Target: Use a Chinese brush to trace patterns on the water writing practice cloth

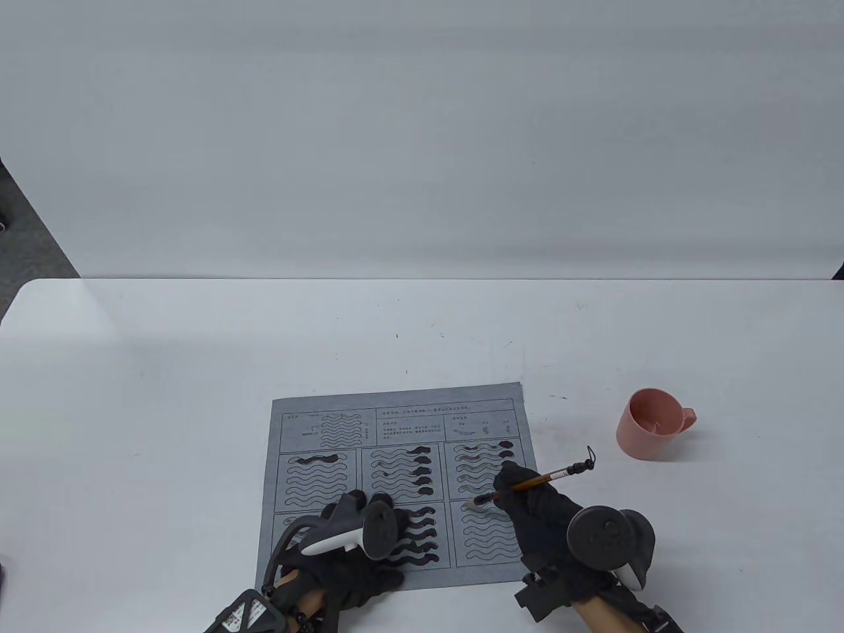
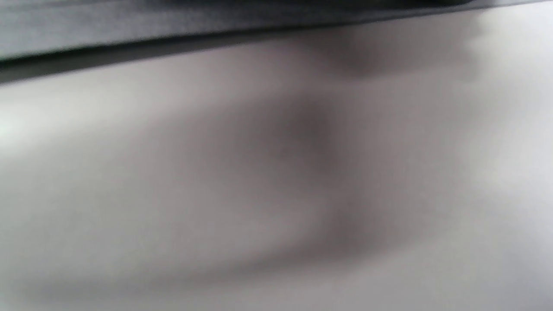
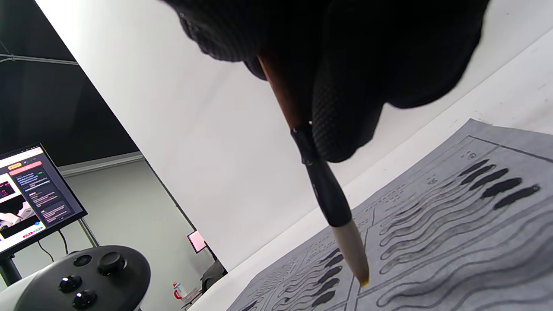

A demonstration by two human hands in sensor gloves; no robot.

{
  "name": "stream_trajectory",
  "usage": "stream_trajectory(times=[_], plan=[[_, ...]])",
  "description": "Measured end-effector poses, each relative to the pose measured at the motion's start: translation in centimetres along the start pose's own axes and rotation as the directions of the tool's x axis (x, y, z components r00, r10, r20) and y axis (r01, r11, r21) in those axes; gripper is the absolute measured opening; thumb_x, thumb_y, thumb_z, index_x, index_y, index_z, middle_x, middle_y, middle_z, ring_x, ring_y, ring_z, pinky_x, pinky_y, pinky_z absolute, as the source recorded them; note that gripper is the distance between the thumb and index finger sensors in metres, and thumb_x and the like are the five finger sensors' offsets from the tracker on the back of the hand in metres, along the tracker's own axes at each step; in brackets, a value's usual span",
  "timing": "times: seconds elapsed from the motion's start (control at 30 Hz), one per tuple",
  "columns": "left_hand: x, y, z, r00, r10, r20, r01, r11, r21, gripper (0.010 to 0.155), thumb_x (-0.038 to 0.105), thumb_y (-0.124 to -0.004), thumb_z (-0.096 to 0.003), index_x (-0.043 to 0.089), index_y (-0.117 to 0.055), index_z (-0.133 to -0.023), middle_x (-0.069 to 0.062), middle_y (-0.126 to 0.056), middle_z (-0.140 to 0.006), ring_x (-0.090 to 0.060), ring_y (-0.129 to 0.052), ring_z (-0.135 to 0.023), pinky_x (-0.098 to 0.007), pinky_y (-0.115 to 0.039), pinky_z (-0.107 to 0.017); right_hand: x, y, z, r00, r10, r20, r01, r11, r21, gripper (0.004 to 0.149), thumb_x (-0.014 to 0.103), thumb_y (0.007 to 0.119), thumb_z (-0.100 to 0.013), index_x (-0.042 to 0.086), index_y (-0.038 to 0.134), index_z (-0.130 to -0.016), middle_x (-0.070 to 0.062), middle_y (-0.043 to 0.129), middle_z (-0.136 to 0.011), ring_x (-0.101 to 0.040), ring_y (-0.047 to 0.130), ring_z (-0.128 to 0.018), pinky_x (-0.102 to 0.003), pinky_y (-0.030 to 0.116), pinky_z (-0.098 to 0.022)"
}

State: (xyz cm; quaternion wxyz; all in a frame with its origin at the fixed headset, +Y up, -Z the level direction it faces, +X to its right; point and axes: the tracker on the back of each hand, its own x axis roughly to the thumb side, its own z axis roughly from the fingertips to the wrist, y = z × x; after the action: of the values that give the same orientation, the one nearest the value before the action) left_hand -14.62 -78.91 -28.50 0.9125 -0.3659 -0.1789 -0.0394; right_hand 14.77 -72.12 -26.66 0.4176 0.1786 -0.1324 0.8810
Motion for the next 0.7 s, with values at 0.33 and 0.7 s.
stream_trajectory(times=[0.33,0.7], plan=[[0.01,-0.02,-0.01,1.0,0.0,0.002,0.0,1.0,-0.002,0.085,0.065,-0.049,-0.0453,0.047,0.015,-0.098,0.011,0.028,-0.106,-0.033,0.025,-0.1,-0.061,0.002,-0.075,-0.08,0.17,0.01,1.0,0.019,0.001,-0.019,1.0,0.01,0.041,0.025,0.071,-0.055,0.004,0.069,-0.09,-0.021,0.089,-0.087,-0.035,0.106,-0.063,-0.059,0.084,-0.049],[0.02,-0.03,0.04,1.0,0.002,0.001,-0.002,1.0,-0.003,0.085,0.065,-0.05,-0.0452,0.047,0.015,-0.098,0.01,0.028,-0.105,-0.034,0.025,-0.099,-0.061,0.003,-0.074,-0.02,0.48,0.0,0.999,0.032,0.002,-0.032,0.999,0.034,0.041,0.025,0.071,-0.055,0.004,0.069,-0.09,-0.021,0.089,-0.088,-0.035,0.105,-0.064,-0.06,0.083,-0.05]])
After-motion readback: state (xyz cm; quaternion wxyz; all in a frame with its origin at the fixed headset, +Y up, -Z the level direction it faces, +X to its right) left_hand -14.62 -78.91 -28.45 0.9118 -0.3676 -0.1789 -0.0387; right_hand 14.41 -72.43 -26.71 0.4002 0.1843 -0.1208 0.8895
